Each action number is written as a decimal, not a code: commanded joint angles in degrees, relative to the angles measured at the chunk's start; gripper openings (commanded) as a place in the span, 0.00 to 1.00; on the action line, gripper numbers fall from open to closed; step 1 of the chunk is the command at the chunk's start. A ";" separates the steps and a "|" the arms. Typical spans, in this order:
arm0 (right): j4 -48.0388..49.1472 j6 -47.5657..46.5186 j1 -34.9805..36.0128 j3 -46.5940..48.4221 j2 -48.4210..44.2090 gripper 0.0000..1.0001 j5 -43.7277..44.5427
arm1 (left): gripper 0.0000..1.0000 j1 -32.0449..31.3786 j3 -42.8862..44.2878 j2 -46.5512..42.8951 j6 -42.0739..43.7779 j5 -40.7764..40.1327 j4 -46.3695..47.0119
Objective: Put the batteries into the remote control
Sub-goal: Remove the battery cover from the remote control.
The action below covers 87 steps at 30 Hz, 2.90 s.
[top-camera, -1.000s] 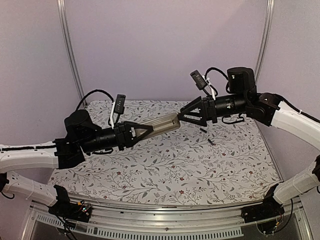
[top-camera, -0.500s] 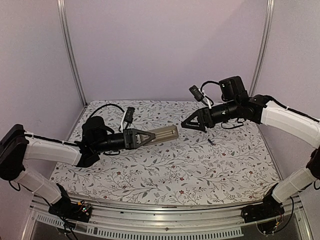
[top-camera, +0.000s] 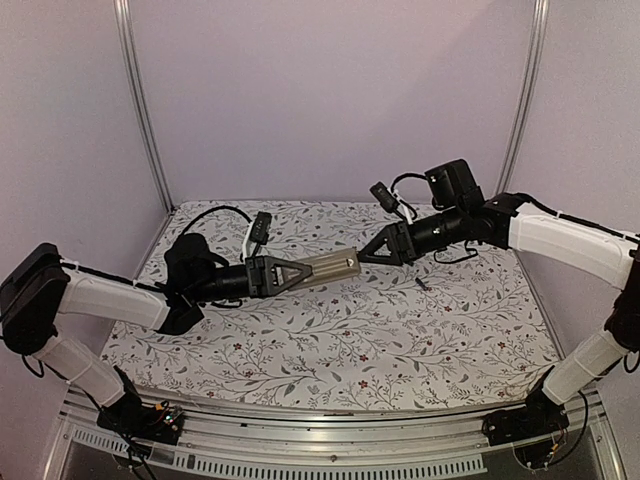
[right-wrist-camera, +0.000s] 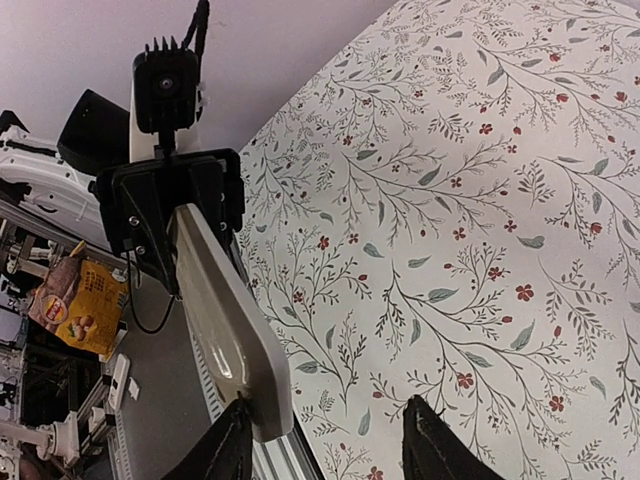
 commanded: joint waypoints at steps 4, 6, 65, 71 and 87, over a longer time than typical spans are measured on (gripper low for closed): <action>1.93 2.61 1.81 0.43 1.17 0.50 0.45 | 0.00 0.57 0.35 -0.17 -1.10 -2.23 -0.12; 2.68 3.59 1.98 -0.02 1.09 0.50 1.06 | 0.00 0.55 -0.22 -0.33 -1.98 -2.74 0.63; -3.76 5.16 4.19 1.20 -0.31 0.29 9.41 | 0.00 -1.35 1.22 10.13 -4.14 1.79 28.09; -3.35 5.68 4.36 0.77 -0.67 0.23 12.01 | 0.00 -2.03 1.56 10.05 -3.34 1.92 27.11; -0.58 7.40 5.50 -0.43 -0.35 0.22 13.82 | 0.00 -3.23 2.43 10.05 -2.50 2.27 26.72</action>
